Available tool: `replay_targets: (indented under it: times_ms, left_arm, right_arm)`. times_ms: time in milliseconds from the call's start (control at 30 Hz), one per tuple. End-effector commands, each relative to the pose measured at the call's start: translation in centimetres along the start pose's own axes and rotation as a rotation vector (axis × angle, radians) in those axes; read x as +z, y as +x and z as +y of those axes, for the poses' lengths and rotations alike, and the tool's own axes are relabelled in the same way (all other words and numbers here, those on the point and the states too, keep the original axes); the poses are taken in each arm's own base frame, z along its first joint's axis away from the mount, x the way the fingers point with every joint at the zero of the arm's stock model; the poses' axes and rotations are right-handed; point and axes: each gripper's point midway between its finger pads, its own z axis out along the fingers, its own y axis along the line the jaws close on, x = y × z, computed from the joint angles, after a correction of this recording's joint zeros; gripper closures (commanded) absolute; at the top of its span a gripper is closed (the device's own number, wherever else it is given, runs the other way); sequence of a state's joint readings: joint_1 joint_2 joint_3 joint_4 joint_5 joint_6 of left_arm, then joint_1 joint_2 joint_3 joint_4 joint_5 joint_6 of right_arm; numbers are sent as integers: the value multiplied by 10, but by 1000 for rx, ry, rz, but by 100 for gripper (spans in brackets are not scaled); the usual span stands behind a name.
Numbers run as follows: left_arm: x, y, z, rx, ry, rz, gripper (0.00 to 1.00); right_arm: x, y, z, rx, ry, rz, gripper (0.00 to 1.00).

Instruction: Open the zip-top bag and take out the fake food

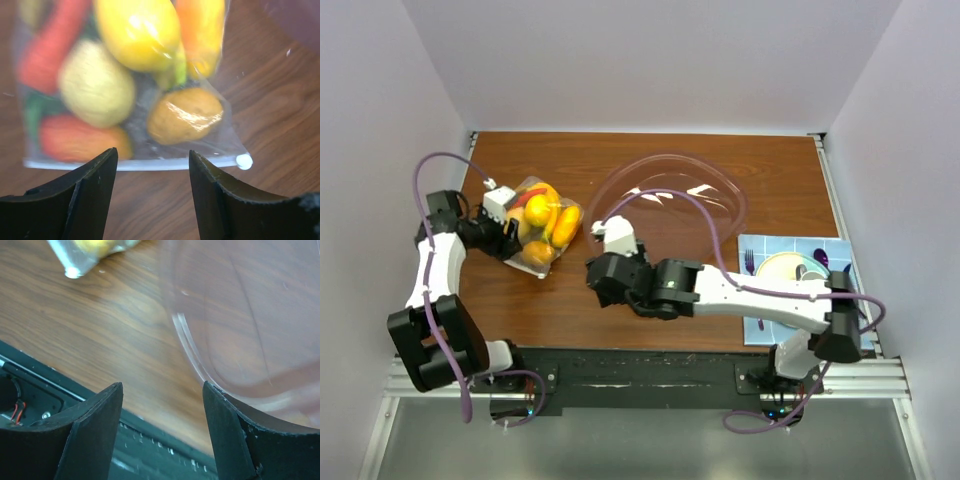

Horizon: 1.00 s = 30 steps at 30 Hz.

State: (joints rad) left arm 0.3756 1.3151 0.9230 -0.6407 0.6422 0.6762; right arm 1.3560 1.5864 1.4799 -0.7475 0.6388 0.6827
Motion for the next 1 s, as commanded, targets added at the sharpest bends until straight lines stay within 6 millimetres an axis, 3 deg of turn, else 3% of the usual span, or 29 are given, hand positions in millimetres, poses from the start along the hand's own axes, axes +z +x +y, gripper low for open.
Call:
replay_targets:
  times_ms: [0, 33, 100, 133, 200, 267, 300, 367, 400, 467, 500, 600, 767, 967]
  left_arm:
    - [-41, -61, 23, 88, 33, -162, 35]
    - [-52, -85, 42, 75, -26, -208, 35]
    - [-47, -96, 65, 29, -63, -222, 35]
    - [-48, -113, 81, 13, -104, -274, 35]
    - [-35, -119, 98, -37, -128, -292, 35]
    - [-19, -133, 102, -49, -132, -304, 34]
    - [-4, -129, 107, -83, -139, -280, 34]
    - [19, -132, 107, -76, -128, -272, 34]
    - [28, -129, 106, -87, -124, -264, 34]
    - [44, -130, 104, -101, -106, -265, 34]
    - [48, -129, 104, -101, -104, -261, 35]
    - [57, -128, 103, -99, -103, -259, 35]
    - [74, -120, 103, -102, -108, -257, 34]
    - [98, -102, 103, -122, -110, -218, 35]
  right_arm:
    - [3, -20, 74, -247, -115, -175, 29]
    - [5, -18, 85, -303, -122, -194, 29]
    - [23, -10, 110, -439, -122, -222, 31]
    - [32, -6, 115, -481, -113, -224, 32]
    - [51, 0, 132, -575, -120, -241, 35]
    - [63, 9, 140, -682, -151, -255, 35]
    - [68, 3, 150, -662, -185, -305, 36]
    - [77, 14, 159, -676, -281, -311, 37]
    - [84, 0, 159, -616, -306, -342, 37]
    - [97, -2, 160, -556, -353, -339, 39]
    - [106, -11, 158, -526, -373, -353, 41]
    - [123, -12, 164, -534, -405, -390, 46]
    - [155, -6, 168, -578, -414, -373, 54]
    - [176, 3, 159, -622, -402, -341, 52]
